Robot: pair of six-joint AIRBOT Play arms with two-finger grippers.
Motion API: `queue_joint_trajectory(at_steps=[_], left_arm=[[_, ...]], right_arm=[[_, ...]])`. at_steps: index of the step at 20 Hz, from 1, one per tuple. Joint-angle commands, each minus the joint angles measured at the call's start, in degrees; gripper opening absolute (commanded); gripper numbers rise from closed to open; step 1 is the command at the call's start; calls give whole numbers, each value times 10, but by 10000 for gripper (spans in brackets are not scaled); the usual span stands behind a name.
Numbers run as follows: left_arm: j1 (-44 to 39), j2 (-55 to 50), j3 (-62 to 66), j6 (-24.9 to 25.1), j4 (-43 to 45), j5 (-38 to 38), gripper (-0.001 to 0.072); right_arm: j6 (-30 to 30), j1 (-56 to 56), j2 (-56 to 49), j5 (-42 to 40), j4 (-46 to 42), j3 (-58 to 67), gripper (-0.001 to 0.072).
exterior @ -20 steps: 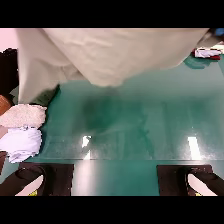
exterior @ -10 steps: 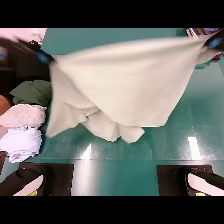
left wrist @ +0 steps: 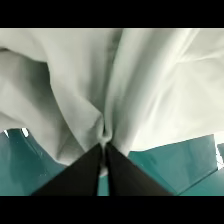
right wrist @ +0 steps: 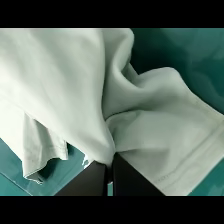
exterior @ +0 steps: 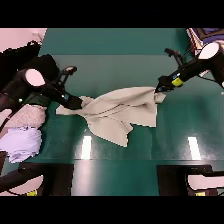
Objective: Fold the shirts.
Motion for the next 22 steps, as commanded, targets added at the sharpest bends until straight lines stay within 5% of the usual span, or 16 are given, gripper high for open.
queue_joint_trajectory(at_steps=[1,2,7,10,22], left_arm=[[0,-20,-22,3,-10,-20,580],[0,-20,-21,4,-18,-33,524],[0,-14,80,6,-28,-51,520],[0,-18,149,2,6,33,520],[0,-231,162,-84,9,95,518]], right_arm=[[-9,3,5,-15,0,-47,15],[-10,3,21,-18,0,-59,15],[-13,3,107,-21,0,-117,15],[-14,3,147,-35,0,-153,15],[-13,3,153,-38,2,-171,15]])
